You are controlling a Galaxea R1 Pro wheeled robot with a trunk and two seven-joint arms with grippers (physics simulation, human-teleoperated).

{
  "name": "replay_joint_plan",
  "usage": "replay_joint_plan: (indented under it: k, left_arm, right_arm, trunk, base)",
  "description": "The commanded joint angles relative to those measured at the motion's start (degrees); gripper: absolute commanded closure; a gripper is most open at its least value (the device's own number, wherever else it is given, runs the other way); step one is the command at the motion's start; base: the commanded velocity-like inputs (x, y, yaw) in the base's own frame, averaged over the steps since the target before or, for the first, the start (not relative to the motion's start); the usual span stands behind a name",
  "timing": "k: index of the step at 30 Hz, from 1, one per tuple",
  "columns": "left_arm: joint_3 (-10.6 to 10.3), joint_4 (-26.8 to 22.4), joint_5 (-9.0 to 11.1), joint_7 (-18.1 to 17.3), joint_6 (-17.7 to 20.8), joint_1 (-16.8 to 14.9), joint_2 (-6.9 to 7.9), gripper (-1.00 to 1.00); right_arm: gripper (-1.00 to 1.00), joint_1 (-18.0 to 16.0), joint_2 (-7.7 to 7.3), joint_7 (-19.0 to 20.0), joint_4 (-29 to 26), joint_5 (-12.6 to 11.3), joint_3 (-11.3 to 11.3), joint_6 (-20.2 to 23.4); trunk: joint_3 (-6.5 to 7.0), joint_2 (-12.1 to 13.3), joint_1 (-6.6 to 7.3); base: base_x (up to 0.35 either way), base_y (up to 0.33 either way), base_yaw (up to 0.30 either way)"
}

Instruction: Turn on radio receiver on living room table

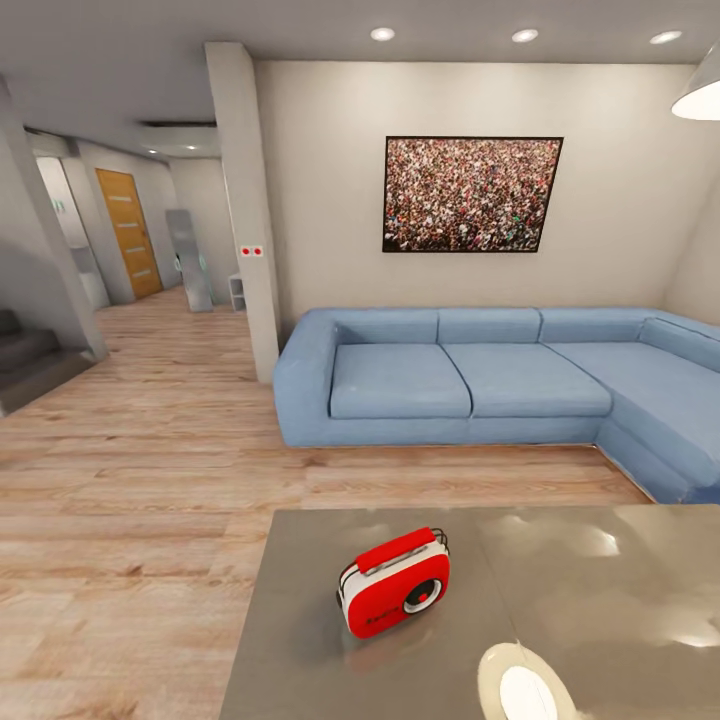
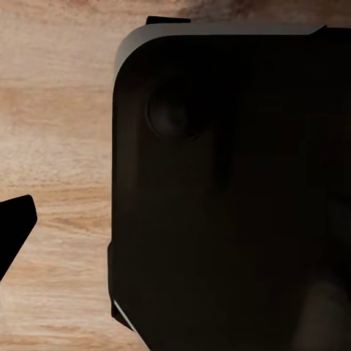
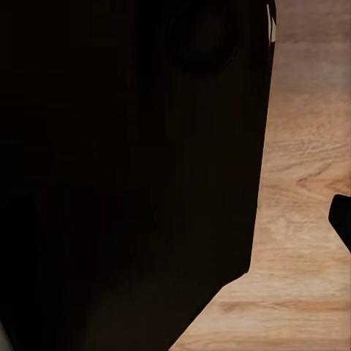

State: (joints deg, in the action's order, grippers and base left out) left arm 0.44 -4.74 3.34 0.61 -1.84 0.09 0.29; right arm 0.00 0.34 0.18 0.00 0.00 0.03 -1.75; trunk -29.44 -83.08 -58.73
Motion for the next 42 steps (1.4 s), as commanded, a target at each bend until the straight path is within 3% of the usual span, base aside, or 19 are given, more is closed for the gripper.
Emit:
replay_joint_plan:
  k: [1, 12, 42]
  left_arm:
    - [0.00, 0.00, 0.00, 0.00, 0.00, 0.00, -0.01, -1.00]
    - [0.00, -0.01, 0.00, 0.20, 0.14, 0.00, -0.19, -1.00]
    - [0.00, 0.08, 0.17, 0.36, 0.61, 0.00, -0.37, -1.00]
  right_arm:
    - [-1.00, 0.00, 0.00, 0.00, 0.00, 0.00, 0.01, 0.00]
    - [-1.00, 0.00, 0.01, 0.01, 0.00, 0.00, 0.01, 0.05]
    - [-1.00, 0.00, 0.01, 0.00, 0.00, -0.18, -0.31, 0.00]
  trunk:
    - [0.00, 0.00, 0.00]
    - [0.00, 0.00, 0.00]
    - [5.39, 12.03, 6.59]
  base:
    - [0.000, 0.000, 0.000]
    - [0.000, 0.000, 0.000]
    - [0.000, 0.000, 0.000]
